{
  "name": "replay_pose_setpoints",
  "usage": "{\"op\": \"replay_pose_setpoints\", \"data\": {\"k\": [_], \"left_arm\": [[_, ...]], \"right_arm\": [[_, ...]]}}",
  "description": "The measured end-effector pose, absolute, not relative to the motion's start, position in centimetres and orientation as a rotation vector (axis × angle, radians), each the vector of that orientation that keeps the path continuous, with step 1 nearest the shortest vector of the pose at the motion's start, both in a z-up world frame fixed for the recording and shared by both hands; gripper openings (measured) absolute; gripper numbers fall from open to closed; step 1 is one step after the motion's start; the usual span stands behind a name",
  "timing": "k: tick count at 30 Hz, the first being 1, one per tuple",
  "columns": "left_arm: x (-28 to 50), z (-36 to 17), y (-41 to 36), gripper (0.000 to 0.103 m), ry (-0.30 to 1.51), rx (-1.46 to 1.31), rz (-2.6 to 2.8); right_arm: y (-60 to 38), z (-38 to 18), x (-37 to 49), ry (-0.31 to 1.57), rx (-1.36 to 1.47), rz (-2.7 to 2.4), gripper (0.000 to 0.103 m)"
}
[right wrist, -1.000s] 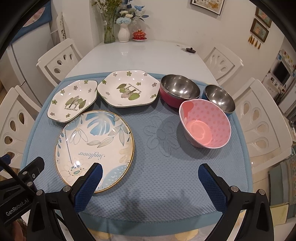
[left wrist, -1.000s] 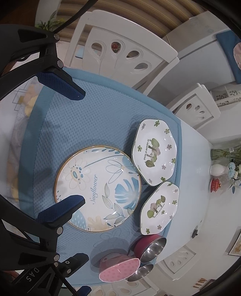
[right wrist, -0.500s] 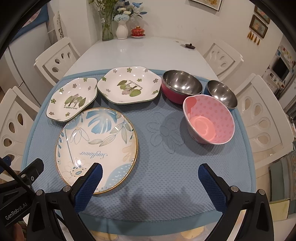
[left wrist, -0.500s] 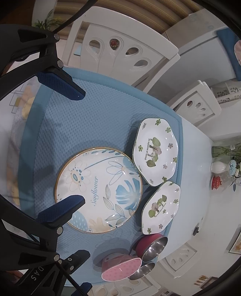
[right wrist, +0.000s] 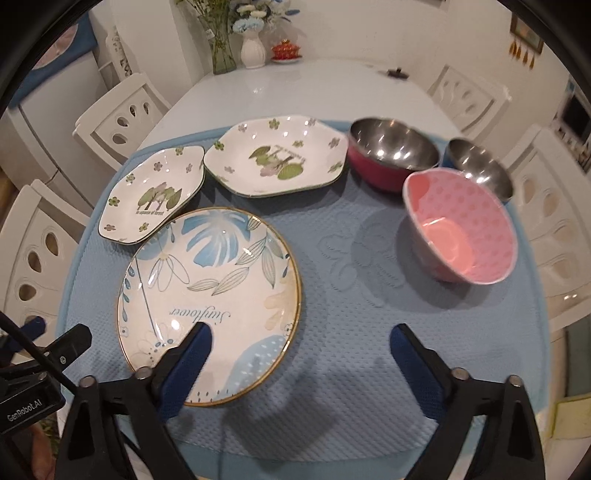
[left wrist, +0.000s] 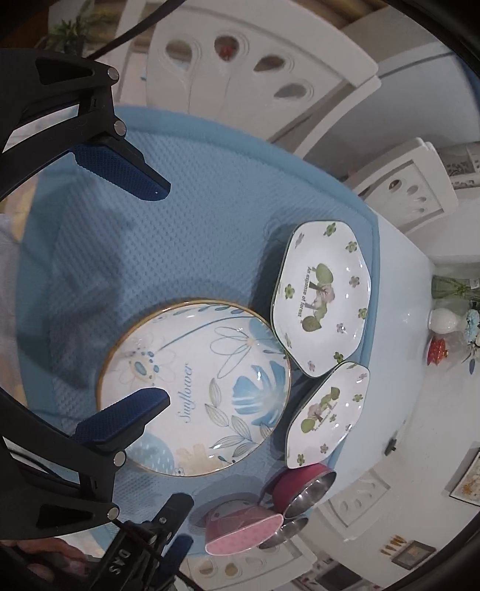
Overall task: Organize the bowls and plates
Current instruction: 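Close both grippers side by side on the round plate's rim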
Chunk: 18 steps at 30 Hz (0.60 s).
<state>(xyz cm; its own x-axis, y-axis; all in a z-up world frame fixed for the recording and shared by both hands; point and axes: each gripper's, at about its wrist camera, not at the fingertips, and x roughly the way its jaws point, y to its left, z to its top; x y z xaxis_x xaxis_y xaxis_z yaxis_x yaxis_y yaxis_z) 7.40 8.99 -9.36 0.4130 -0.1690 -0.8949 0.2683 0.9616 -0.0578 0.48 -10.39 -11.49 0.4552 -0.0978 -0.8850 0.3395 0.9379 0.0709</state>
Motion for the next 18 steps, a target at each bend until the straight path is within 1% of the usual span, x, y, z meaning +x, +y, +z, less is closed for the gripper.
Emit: {"op": "replay_pose_setpoints", "data": {"k": [2, 3, 4, 5, 6, 7, 8, 9, 11, 12, 13, 14, 15, 16, 18], "left_arm": [[7.9, -10.1, 8.9, 0.098, 1.11, 0.098, -0.303], [8.2, -10.5, 8.8, 0.092, 1.114, 0.099, -0.316], [8.6, -11.0, 8.6, 0.085, 1.123, 0.105, -0.327], [8.9, -11.5, 8.4, 0.081, 1.131, 0.107, -0.338], [9.3, -12.0, 8.2, 0.074, 1.141, 0.109, -0.348], [9.6, -12.6, 8.1, 0.067, 1.156, 0.115, -0.353], [9.9, -13.1, 8.0, 0.063, 1.169, 0.113, -0.362], [10.1, -13.4, 8.0, 0.057, 1.178, 0.103, -0.375], [10.6, -14.1, 8.1, 0.051, 1.195, 0.083, -0.389], [10.8, -14.5, 8.1, 0.045, 1.203, 0.073, -0.397], [11.0, -14.8, 8.1, 0.038, 1.21, 0.061, -0.412], [11.2, -15.1, 8.1, 0.035, 1.219, 0.05, -0.423], [11.3, -15.3, 8.2, 0.029, 1.226, 0.043, -0.43], [11.5, -15.6, 8.2, 0.025, 1.233, 0.035, -0.438], [11.7, -16.2, 8.2, 0.022, 1.247, 0.02, -0.452]], "right_arm": [[-10.4, -12.2, 1.1, 1.074, 0.25, -0.26, 0.085], [-10.4, -12.5, 1.4, 1.074, 0.256, -0.244, 0.084], [-10.4, -12.9, 1.7, 1.075, 0.264, -0.227, 0.081], [-10.5, -13.4, 2.2, 1.082, 0.278, -0.209, 0.075], [-10.6, -13.8, 2.6, 1.087, 0.289, -0.198, 0.072], [-10.6, -14.2, 3.1, 1.095, 0.294, -0.189, 0.065], [-10.7, -14.6, 3.4, 1.099, 0.293, -0.187, 0.062], [-10.8, -15.0, 3.8, 1.103, 0.289, -0.188, 0.061], [-11.1, -15.7, 4.4, 1.113, 0.287, -0.191, 0.055], [-11.2, -16.0, 4.7, 1.119, 0.295, -0.186, 0.053], [-11.4, -16.3, 5.0, 1.121, 0.301, -0.178, 0.048], [-11.4, -16.6, 5.3, 1.123, 0.303, -0.171, 0.043], [-11.5, -16.8, 5.5, 1.123, 0.304, -0.161, 0.042], [-11.5, -17.0, 5.7, 1.122, 0.306, -0.149, 0.041], [-11.5, -17.3, 6.0, 1.122, 0.314, -0.129, 0.037]]}}
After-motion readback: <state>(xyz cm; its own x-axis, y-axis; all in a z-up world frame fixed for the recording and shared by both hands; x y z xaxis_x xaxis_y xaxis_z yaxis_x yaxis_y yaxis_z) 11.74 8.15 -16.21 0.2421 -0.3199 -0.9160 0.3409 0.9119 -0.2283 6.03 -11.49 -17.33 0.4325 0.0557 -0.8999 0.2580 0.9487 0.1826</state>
